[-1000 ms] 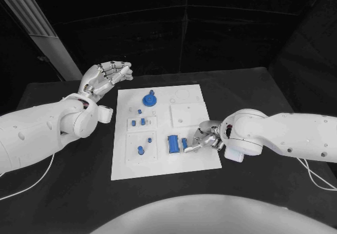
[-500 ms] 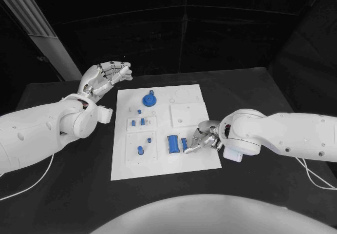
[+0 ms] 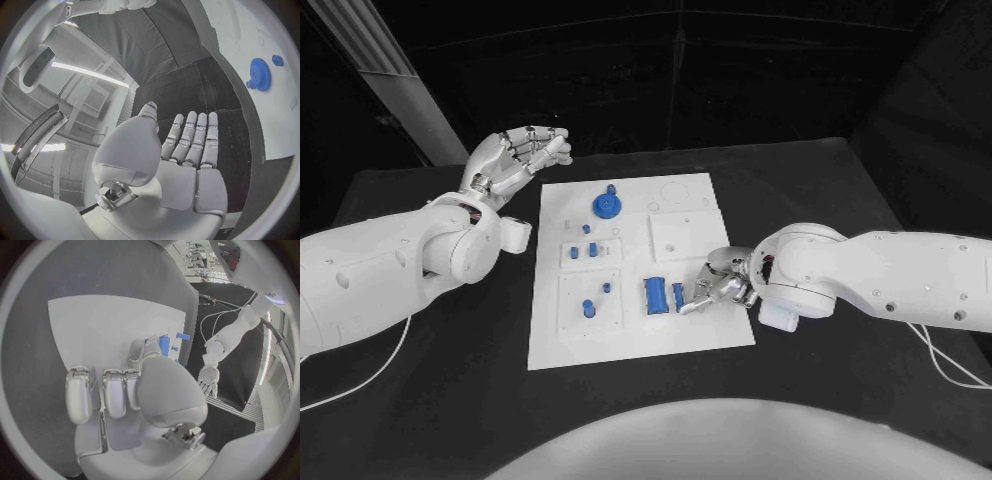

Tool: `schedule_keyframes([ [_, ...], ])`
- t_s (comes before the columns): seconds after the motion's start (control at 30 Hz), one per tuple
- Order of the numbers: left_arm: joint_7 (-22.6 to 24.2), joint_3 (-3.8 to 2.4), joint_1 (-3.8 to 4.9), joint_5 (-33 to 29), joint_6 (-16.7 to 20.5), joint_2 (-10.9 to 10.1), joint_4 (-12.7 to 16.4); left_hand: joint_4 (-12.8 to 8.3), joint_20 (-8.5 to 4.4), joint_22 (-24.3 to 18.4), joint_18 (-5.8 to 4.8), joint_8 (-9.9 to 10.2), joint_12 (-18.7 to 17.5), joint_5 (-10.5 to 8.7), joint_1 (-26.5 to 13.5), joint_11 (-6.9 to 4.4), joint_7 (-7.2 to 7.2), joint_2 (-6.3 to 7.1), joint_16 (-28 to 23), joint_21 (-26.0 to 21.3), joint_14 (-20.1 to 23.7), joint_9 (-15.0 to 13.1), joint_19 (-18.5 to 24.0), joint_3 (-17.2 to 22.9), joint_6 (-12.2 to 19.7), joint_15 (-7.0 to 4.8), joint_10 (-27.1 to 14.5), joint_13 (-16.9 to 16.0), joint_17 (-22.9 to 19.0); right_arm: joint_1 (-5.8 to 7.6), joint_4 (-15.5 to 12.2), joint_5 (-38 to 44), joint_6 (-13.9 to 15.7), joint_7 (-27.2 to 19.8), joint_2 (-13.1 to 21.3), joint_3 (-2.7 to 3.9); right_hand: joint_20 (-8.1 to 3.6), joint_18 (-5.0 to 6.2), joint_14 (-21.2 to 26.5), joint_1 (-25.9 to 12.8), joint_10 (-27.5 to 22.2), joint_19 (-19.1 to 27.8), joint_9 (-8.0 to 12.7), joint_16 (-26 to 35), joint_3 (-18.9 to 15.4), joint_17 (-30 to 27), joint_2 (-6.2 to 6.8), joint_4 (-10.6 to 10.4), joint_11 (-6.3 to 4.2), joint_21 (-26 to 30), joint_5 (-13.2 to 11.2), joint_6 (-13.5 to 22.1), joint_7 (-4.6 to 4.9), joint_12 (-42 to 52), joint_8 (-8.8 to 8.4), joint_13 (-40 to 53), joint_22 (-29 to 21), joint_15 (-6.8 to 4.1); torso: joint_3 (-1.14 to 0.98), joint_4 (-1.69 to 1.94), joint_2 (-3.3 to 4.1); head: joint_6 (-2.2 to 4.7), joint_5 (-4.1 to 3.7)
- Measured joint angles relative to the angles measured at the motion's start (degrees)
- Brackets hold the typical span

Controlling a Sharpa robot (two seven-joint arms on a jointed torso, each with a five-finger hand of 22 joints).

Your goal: Assemble the parts on the task board

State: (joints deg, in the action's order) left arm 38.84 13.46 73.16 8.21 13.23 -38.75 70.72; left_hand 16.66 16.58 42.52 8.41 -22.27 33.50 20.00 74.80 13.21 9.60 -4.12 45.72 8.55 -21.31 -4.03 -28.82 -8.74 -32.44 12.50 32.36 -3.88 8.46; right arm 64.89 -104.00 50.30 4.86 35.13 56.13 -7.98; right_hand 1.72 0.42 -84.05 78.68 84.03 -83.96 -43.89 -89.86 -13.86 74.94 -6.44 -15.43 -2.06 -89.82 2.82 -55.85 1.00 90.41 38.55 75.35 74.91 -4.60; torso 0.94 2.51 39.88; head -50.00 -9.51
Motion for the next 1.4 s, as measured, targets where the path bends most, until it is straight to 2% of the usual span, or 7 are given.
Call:
schedule_keyframes([
  [0.33, 0.0, 0.0, -0.07, 0.0, 0.0, -0.2, 0.0, 0.0, 0.0, 0.0, 0.0, 0.0, 0.0, 0.0, 0.0, 0.0, 0.0, 0.0, 0.4, 0.0, 0.0, 0.0, 0.0, 0.0, 0.0, 0.0, 0.0, 0.0, -0.1, 0.05, -2.5, -0.7, 4.0, -5.6, 4.4, 0.0, 0.0, 0.0, 0.0, -1.6, 0.0, 0.0, -0.5, 0.0, -2.7, 0.0, 2.31, -1.0, -0.01, 0.0, 0.0, -0.2, 0.23, -0.9, -0.33, -0.7, 0.0, -0.01, -0.05, -0.05, -0.02, 0.0, 0.62],
  [0.6, 0.0, 0.0, -0.57, 0.0, 0.0, 0.2, -0.2, 0.0, 0.0, 0.0, 0.0, 0.0, 0.0, 0.0, 0.0, 0.0, 0.0, 0.0, 0.4, 0.0, 0.2, 0.0, 0.0, 0.0, 0.0, 0.21, 0.0, 0.0, -0.1, 2.11, -1.0, -11.1, 15.9, -25.0, 3.7, 0.18, 0.88, 0.0, 0.1, -6.0, -0.1, -0.1, 1.7, 0.0, -2.3, 0.0, 2.93, -1.0, 1.99, 1.7, 0.0, 5.4, 2.5, -0.5, -5.41, -0.4, 0.0, 1.22, -0.03, -0.04, -0.16, 0.0, 0.62],
  [0.77, 0.0, 0.0, -0.76, 0.0, 0.0, 0.2, 0.0, 0.1, 0.0, 0.0, 0.0, 0.0, 0.0, 0.0, 0.0, 0.0, 0.0, 0.0, 0.4, 0.0, 0.2, 0.0, 0.0, -0.1, 0.0, 0.21, 0.0, 0.1, -0.2, 2.35, 1.5, -20.6, 21.9, -41.2, 1.0, 0.15, 3.57, 5.93, 1.1, -8.1, -1.8, 13.4, 5.2, 4.1, -3.8, 0.0, 2.12, -1.2, 5.29, 28.2, 0.4, 13.7, 6.5, -4.7, -9.41, -0.4, -0.2, 4.86, -0.05, -0.02, -0.19, 0.0, 1.01],
  [0.97, 0.0, 0.0, -0.91, 0.0, 0.1, 0.0, 0.5, 0.1, 0.0, -0.3, -0.82, -0.9, 0.6, -2.05, -2.3, 0.19, -0.04, -1.88, 1.1, 0.0, 0.7, 0.1, 0.0, -1.7, 0.9, 0.3, -0.8, 0.1, -1.4, 2.43, 5.3, -28.6, 25.9, -56.7, -2.7, 0.15, 7.75, 8.5, 36.1, -13.6, -41.6, 36.5, 8.4, 38.6, -6.0, -23.7, 2.03, -1.1, 9.31, 61.0, 0.4, 22.0, 9.03, -45.0, -11.74, -17.1, -13.0, 9.23, -0.07, 0.02, -0.19, 0.0, 1.58],
  [1.03, 0.0, 0.0, -0.98, 0.0, 0.2, -0.1, 0.7, 0.2, 0.0, -0.4, -0.88, -1.2, 0.7, -3.18, -3.1, 0.37, -0.18, -2.13, 1.3, 0.0, 0.7, 0.1, 0.0, -2.2, 1.3, 0.3, -1.1, 0.1, -1.8, 2.43, 6.3, -29.9, 26.3, -59.4, -3.7, 0.14, 9.08, 7.89, 43.2, -16.5, -47.0, 41.4, 9.5, 46.5, -4.2, -28.8, 4.74, -0.3, 11.88, 66.9, 0.7, 25.3, 8.67, -53.2, -12.96, -23.2, -16.9, 11.54, -0.08, 0.02, -0.18, 0.01, 1.9],
  [1.17, 0.0, 0.0, -1.17, 0.0, 0.8, -0.4, 1.3, 0.1, 0.0, -0.5, -0.88, -1.7, 1.0, -5.2, -4.3, 0.55, -0.21, -2.36, 1.7, -0.4, 1.8, 0.1, 0.0, -3.1, 1.9, 0.53, -2.0, 0.1, -2.6, 2.43, 8.8, -32.8, 26.7, -64.7, -6.5, 0.11, 11.1, 4.87, 56.1, -25.2, -55.1, 51.5, 11.7, 58.2, 4.0, -36.2, 15.42, -1.4, 15.96, 75.8, 0.8, 34.1, 7.88, -63.3, -16.5, -31.0, -22.6, 16.1, -0.15, -0.03, -0.12, 1.24, 2.75],
  [1.4, 0.0, -0.01, -1.93, -1.0, 2.4, -0.5, 3.1, 0.1, -0.05, -1.4, -1.77, -3.2, 1.5, -5.81, -4.6, 1.06, -0.43, -2.01, 2.5, -2.0, 6.3, 0.1, 3.2, -3.9, 3.9, 1.32, -4.8, 0.1, -4.0, 2.34, 11.8, -35.8, 26.5, -69.8, -10.3, 0.11, 11.78, 4.41, 69.4, -28.6, -65.5, 69.0, 14.2, 66.5, 2.9, -42.1, 19.14, -1.8, 14.44, 86.3, 1.0, 43.7, 6.93, -70.6, -18.6, -37.2, -41.8, 14.99, -0.17, -0.01, -0.09, 4.84, 3.81],
])
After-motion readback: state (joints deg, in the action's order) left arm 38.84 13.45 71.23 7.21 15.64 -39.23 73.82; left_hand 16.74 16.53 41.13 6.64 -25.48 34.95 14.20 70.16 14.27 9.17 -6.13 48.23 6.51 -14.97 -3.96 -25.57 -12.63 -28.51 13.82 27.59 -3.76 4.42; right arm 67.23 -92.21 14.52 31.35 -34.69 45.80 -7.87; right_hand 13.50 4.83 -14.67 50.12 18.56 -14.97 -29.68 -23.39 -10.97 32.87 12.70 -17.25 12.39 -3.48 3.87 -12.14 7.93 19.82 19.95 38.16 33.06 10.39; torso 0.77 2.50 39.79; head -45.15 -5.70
